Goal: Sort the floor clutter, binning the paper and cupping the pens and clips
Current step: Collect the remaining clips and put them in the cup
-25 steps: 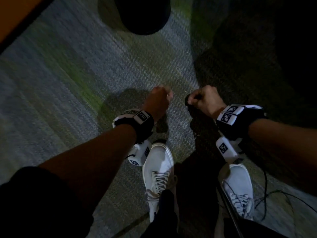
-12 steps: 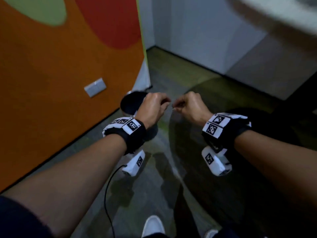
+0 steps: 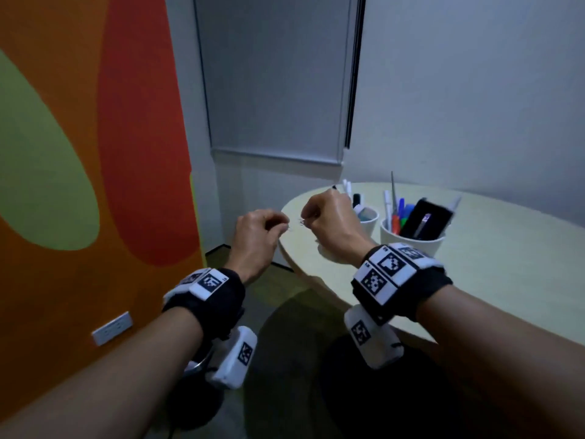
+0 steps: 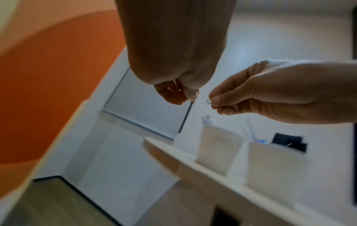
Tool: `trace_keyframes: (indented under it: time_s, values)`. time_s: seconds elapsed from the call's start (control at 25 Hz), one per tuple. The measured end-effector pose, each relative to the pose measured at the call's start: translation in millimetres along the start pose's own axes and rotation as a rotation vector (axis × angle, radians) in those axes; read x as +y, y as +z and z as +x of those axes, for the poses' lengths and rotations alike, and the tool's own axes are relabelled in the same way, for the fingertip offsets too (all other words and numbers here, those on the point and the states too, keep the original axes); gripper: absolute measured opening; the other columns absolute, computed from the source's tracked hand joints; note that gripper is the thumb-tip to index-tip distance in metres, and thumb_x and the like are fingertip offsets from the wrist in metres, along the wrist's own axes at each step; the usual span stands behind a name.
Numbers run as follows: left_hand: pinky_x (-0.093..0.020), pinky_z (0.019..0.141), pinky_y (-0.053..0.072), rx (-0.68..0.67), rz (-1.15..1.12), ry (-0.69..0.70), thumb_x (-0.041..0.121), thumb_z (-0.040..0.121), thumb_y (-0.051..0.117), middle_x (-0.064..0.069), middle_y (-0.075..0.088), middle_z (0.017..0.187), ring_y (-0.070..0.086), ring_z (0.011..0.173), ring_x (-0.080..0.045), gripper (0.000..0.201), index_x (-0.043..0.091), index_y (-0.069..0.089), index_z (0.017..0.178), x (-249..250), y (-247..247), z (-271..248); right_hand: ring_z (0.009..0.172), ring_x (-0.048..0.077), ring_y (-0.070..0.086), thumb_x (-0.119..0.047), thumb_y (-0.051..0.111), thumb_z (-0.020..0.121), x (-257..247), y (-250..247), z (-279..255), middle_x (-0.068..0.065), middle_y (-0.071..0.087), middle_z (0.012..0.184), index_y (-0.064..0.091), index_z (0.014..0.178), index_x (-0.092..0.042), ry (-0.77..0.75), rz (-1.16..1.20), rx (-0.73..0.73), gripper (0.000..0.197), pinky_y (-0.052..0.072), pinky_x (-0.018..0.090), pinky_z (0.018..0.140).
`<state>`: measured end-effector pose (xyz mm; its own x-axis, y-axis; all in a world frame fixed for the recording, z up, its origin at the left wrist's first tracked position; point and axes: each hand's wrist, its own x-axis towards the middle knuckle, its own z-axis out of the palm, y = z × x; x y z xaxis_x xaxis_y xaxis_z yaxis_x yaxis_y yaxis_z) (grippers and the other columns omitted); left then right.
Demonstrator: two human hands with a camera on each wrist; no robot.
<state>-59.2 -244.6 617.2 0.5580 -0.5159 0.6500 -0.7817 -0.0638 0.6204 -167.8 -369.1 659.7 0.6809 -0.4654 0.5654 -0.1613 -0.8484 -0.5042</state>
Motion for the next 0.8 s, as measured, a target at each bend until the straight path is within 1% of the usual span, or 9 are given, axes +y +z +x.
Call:
trace_keyframes:
  time_s: [0.12,0.2,0.28,0.36,0.44,0.56,0.68,0.72,0.8]
  values:
    - [-0.027,0.078,0.059,0.027,-0.115,-0.021,0.016,0.088,0.070,0.004,0.075,0.092,0.068,0.085,-0.003,0.011,0.015,0.076,0.097,31.2,36.5,20.9,0.074,0.018,0.070,0.004,0.067,0.078,19.0,-54.0,25.6,0.008,0.074,0.077,0.078,0.077,-0.010,0.058,-0.103,-0.005,0.017,0.051,0.026,0.064]
    - [-0.025,0.079,0.058,0.043,-0.140,-0.017,0.016,0.087,0.070,0.007,0.075,0.089,0.068,0.082,-0.001,0.009,0.017,0.077,0.093,43.7,60.6,39.6,0.073,0.017,0.069,0.006,0.064,0.076,31.8,-75.2,45.3,0.009,0.072,0.073,0.076,0.069,-0.010,0.064,-0.177,-0.044,0.021,0.045,0.022,0.063]
    - [-0.026,0.081,0.057,0.033,-0.133,-0.019,0.016,0.084,0.070,0.008,0.076,0.086,0.069,0.081,-0.003,0.008,0.018,0.077,0.088,47.3,81.9,58.0,0.073,0.020,0.068,0.005,0.061,0.076,43.7,-81.1,61.2,0.013,0.070,0.070,0.070,0.061,-0.012,0.067,-0.242,-0.103,0.024,0.049,0.026,0.063]
    - [-0.031,0.082,0.058,-0.006,-0.089,-0.023,0.016,0.083,0.070,0.008,0.076,0.086,0.070,0.083,-0.008,0.009,0.020,0.076,0.087,44.9,97.6,71.5,0.076,0.028,0.070,0.003,0.059,0.078,51.8,-74.6,71.6,0.019,0.072,0.076,0.072,0.067,-0.005,0.043,-0.305,-0.139,0.019,0.054,0.031,0.066]
    - [-0.034,0.083,0.058,-0.068,-0.026,-0.026,0.016,0.082,0.071,0.007,0.076,0.089,0.070,0.086,-0.010,0.011,0.021,0.076,0.090,37.1,107.3,79.4,0.080,0.032,0.069,0.001,0.059,0.081,57.5,-63.9,76.6,0.021,0.073,0.083,0.075,0.078,0.000,0.019,-0.356,-0.171,0.016,0.054,0.032,0.068]
    - [-0.035,0.080,0.059,-0.156,0.030,-0.022,0.016,0.080,0.070,0.007,0.076,0.089,0.070,0.084,-0.009,0.016,0.023,0.076,0.093,28.1,108.8,87.6,0.078,0.034,0.066,-0.001,0.060,0.084,67.0,-52.2,80.2,0.021,0.072,0.086,0.074,0.080,-0.001,0.012,-0.384,-0.228,0.014,0.053,0.033,0.068]
    - [-0.034,0.082,0.059,-0.154,0.043,-0.005,0.023,0.084,0.070,0.006,0.077,0.091,0.070,0.084,-0.008,0.013,0.021,0.076,0.095,27.0,95.3,87.7,0.078,0.035,0.066,0.000,0.056,0.085,66.7,-55.1,78.1,0.021,0.072,0.085,0.072,0.080,0.000,0.024,-0.413,-0.262,0.017,0.055,0.037,0.071]
    - [-0.034,0.083,0.058,-0.142,0.055,-0.001,0.025,0.086,0.068,0.004,0.077,0.094,0.069,0.085,-0.009,0.016,0.019,0.076,0.099,28.9,87.5,87.1,0.072,0.033,0.064,0.000,0.055,0.086,63.0,-59.0,77.5,0.019,0.070,0.079,0.070,0.073,0.000,0.026,-0.415,-0.253,0.020,0.052,0.033,0.066]
    - [-0.035,0.085,0.058,-0.084,0.047,0.010,0.027,0.090,0.066,0.001,0.076,0.099,0.069,0.087,-0.010,0.021,0.015,0.075,0.105,37.3,62.5,90.4,0.062,0.029,0.054,0.002,0.054,0.086,50.5,-73.6,79.7,0.012,0.058,0.060,0.056,0.054,-0.010,0.039,-0.391,-0.218,0.034,0.039,0.024,0.056]
